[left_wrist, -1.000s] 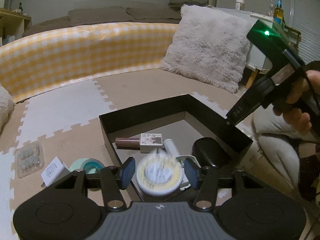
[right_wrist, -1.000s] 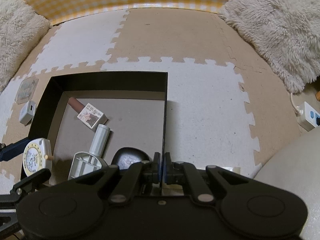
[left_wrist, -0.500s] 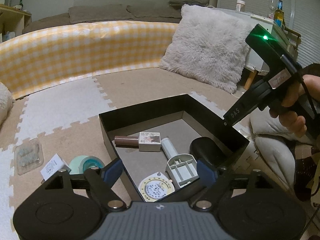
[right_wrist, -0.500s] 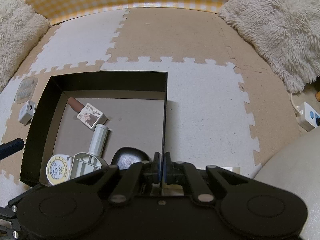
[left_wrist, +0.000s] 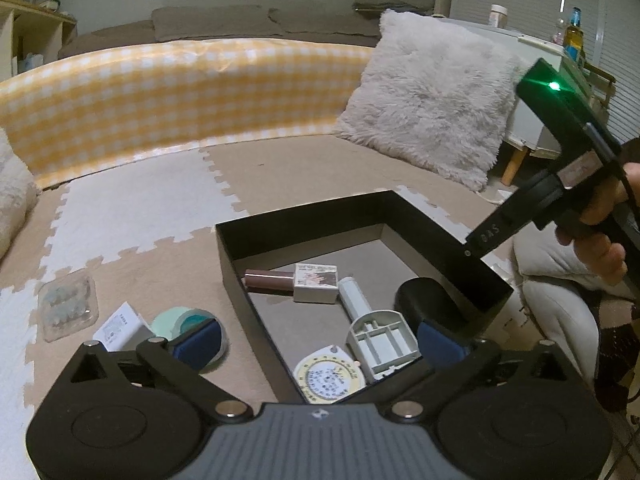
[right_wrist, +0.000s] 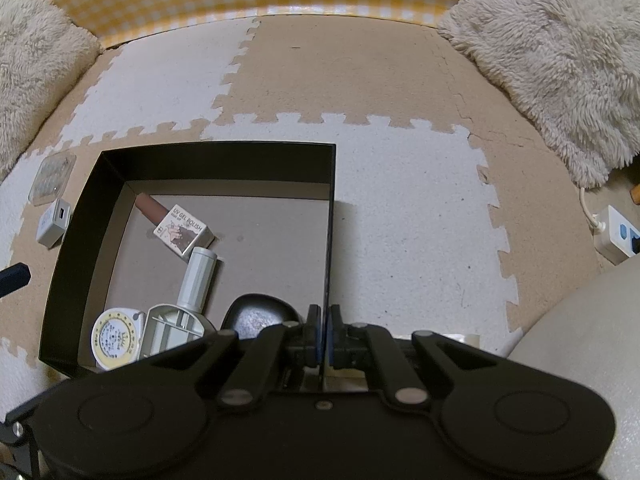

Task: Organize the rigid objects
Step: 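Move the left tool to the white USB charger and close on it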

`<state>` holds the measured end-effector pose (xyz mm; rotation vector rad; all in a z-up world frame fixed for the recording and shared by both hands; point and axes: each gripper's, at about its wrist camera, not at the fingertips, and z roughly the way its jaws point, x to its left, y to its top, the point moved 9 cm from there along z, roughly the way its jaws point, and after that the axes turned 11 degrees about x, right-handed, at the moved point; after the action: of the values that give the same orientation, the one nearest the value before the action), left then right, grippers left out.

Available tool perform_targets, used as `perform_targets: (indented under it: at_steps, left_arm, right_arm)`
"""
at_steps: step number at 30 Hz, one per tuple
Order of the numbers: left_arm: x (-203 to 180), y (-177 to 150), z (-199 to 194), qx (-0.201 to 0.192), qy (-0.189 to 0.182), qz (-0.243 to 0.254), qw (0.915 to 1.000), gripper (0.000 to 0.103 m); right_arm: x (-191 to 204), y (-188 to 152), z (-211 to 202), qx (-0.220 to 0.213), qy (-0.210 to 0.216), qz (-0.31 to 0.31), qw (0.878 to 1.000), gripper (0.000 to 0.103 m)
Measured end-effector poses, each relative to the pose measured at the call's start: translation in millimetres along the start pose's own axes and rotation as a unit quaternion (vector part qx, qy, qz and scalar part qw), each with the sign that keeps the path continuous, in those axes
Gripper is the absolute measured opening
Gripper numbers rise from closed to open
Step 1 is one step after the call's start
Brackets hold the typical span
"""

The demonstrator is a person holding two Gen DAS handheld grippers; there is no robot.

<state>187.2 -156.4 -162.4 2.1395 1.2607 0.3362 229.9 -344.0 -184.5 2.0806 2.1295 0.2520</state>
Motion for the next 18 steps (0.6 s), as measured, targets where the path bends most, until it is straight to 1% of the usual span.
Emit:
perform_targets:
  at_steps: [5,9,18]
  left_arm:
    - [18.2,2.8,-0.4,0.000,0.011,-0.021,0.9997,0.103]
    - [42.2,6.1,-1.8,-0.003,0.033,-0.047,0.9983,0.103]
    - [94.3,4.0,1.7,0.000,0.067,-0.114,0.9912,0.103]
  right_arm:
    - [0.0,-0.2,-0.1,0.000,-0.001,-0.001,1.000,0.003]
    - [0.4,-0.1,-0.3,0.000,-0.002,-0.002,1.000,0.003]
    - [1.3,0.2,-0.1,0.001,-0.004,-0.004,1.000,0.004]
